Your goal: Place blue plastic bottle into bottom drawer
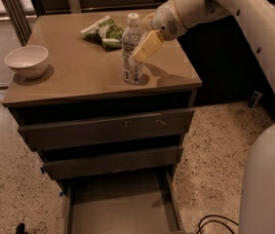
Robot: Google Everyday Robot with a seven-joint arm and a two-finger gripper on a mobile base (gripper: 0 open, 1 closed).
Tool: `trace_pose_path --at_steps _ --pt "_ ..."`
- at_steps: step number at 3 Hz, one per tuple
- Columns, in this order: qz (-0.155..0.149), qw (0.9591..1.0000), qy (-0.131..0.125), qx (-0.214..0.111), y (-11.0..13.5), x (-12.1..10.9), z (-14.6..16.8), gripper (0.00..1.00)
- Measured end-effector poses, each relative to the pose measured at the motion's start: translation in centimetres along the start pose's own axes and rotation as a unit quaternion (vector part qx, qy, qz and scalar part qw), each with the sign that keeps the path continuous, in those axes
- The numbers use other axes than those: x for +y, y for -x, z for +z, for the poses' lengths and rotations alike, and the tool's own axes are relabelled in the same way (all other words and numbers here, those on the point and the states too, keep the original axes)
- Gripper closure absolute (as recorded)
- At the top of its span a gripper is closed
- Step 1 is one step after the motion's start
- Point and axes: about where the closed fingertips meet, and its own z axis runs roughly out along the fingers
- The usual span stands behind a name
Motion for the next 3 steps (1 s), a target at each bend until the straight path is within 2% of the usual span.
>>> trace_pose_path --at_steps 1,2,3 --pt "-0.025 0.9995 -0.004 -0.020 0.1 -0.2 1.7 0.00" --pt "-0.041 0.9985 -0.008 -0.036 0.2 -0.3 3.2 0.19" --pt "-0.041 0.9985 -0.008 -0.037 0.2 -0.3 3.2 0.42"
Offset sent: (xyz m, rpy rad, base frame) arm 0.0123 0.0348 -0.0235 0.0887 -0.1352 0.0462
